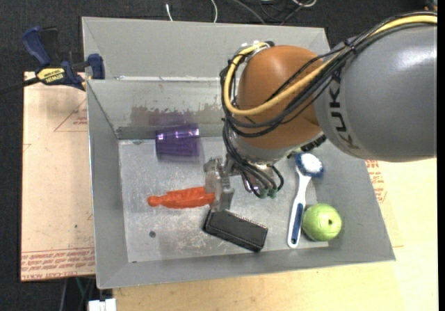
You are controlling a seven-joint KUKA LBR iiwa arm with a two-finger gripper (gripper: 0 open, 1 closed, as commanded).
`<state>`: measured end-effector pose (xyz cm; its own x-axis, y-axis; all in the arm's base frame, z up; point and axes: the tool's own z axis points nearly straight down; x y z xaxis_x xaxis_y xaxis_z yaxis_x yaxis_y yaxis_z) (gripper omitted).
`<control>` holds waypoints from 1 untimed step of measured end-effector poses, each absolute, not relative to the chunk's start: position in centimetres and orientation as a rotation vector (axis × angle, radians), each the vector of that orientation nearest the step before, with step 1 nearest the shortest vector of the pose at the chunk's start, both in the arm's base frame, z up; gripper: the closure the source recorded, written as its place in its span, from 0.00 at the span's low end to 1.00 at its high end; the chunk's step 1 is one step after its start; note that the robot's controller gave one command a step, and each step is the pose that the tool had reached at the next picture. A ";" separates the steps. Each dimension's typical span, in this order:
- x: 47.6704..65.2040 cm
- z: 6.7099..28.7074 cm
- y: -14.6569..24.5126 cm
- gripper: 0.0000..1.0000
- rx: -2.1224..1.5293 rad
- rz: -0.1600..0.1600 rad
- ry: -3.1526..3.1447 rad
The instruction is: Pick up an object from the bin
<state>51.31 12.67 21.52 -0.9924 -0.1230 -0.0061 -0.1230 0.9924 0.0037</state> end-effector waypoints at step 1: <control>51.7 23.2 14.2 1.00 -0.209 0.007 3.125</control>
Offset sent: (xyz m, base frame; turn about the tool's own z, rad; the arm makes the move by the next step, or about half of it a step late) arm 0.0114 0.0480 -0.0232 -0.1193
